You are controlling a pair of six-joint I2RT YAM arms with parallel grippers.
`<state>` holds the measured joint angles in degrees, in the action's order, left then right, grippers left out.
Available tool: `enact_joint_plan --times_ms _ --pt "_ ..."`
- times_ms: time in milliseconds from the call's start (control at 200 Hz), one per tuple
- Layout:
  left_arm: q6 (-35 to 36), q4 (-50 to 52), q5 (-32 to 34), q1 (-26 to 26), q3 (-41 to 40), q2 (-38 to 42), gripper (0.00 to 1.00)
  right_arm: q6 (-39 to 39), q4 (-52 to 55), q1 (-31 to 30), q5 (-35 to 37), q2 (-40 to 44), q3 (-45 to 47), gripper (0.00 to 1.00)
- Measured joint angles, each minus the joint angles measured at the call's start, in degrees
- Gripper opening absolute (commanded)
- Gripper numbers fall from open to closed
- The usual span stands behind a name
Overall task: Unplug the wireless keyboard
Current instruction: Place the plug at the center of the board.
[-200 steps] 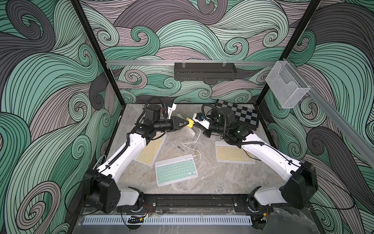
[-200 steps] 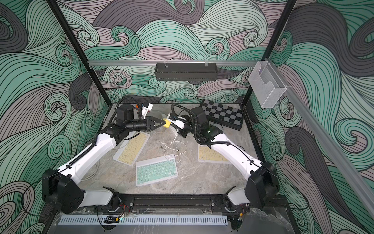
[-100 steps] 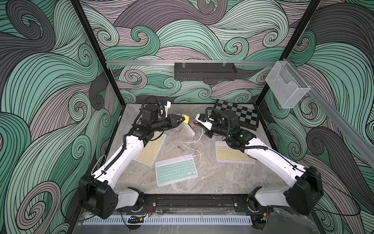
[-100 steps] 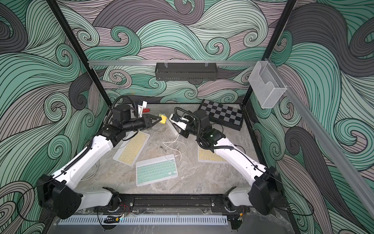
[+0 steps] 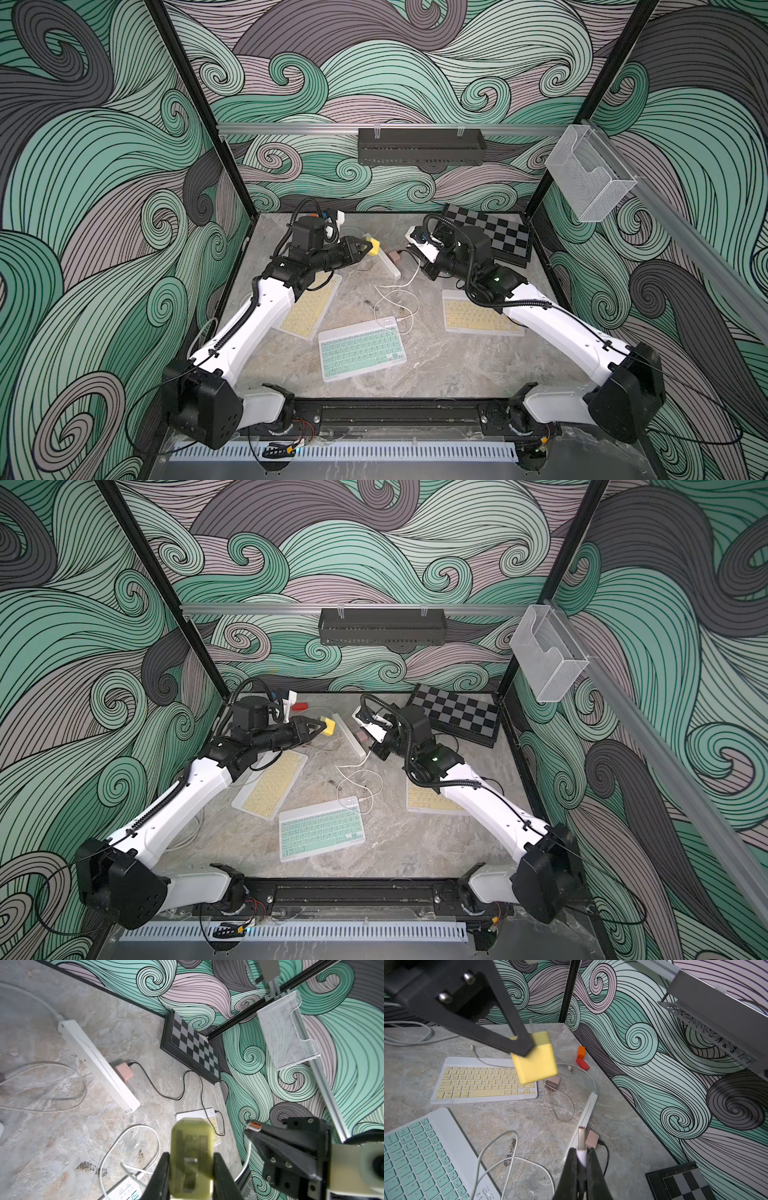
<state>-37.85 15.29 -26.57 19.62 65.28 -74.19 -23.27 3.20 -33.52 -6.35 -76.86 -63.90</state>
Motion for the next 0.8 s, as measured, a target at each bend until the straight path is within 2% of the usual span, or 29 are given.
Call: enact_joint_plan --times_ms 160,370,555,800 --pt "2.89 2.38 0.70 -0.04 -1.33 -3.10 0.00 5.95 -0.09 0.63 2.99 0.17 0.33 0.00" --pt "4.44 2.03 0.87 -0.04 -3.85 -12.28 0.00 12.50 -0.02 2.58 6.64 2.78 3.30 0.00" --pt "4.44 -0.66 0.61 -0.04 -5.55 -20.44 0.00 16.92 -0.07 6.82 6.86 5.20 3.65 0.00" --pt "4.90 -5.05 0.28 -0.04 -3.41 -30.84 0.00 18.80 -0.04 7.08 5.81 5.51 4.42 0.00"
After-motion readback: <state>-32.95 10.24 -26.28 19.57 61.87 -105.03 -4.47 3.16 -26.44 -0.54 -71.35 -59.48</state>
